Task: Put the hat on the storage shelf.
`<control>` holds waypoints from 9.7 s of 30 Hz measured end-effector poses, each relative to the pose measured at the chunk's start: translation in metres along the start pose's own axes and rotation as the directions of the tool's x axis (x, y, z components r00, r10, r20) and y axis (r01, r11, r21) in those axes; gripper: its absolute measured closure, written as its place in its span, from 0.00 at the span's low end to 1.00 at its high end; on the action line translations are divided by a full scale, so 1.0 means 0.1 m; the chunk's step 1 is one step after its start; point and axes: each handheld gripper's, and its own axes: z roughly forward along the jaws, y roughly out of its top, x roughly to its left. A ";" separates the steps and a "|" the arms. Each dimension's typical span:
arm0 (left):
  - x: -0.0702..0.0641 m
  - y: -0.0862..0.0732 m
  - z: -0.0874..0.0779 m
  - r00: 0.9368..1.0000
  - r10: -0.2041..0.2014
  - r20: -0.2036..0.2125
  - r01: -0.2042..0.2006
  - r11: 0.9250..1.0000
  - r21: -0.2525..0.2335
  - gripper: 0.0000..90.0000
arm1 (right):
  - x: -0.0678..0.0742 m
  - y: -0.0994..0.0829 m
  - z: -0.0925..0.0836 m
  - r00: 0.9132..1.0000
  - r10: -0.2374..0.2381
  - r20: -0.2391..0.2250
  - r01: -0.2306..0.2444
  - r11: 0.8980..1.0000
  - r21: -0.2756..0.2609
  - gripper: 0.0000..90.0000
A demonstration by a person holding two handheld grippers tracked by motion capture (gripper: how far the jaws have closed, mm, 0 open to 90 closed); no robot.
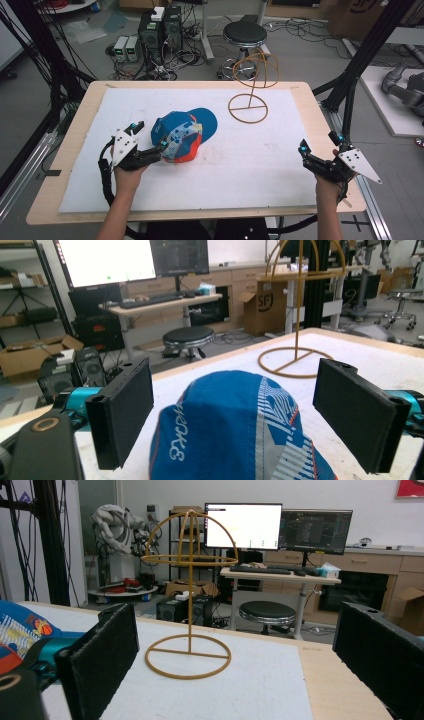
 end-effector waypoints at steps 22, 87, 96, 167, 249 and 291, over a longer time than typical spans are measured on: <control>0.06 -0.28 0.30 0.997 -0.045 0.070 0.035 0.990 0.138 0.24 | -0.02 0.00 -0.01 1.000 0.003 0.004 -0.003 1.000 -0.005 0.05; -0.12 0.15 0.41 0.982 -0.171 0.085 0.177 0.982 -0.066 0.99 | -0.02 -0.02 0.00 1.000 0.012 0.002 -0.012 1.000 0.002 0.05; -0.15 0.36 0.46 0.982 -0.169 0.088 0.178 0.979 -0.102 0.99 | -0.02 -0.03 0.00 1.000 0.008 0.000 -0.008 1.000 0.005 0.05; -0.43 2.37 1.79 0.986 -0.129 0.107 0.157 0.933 -0.324 0.99 | -0.07 -0.07 -0.23 1.000 -0.018 0.001 0.018 0.999 0.034 0.05; -1.02 1.38 3.12 0.975 -0.148 0.168 0.169 0.978 -0.121 0.99 | -0.09 -0.04 -0.43 0.999 -0.040 0.000 0.040 0.998 0.041 0.05; -0.72 1.54 2.34 0.981 -0.125 0.147 0.155 0.965 -0.213 0.24 | 0.09 -0.01 -0.35 0.998 -0.047 -0.050 0.049 0.998 0.030 0.05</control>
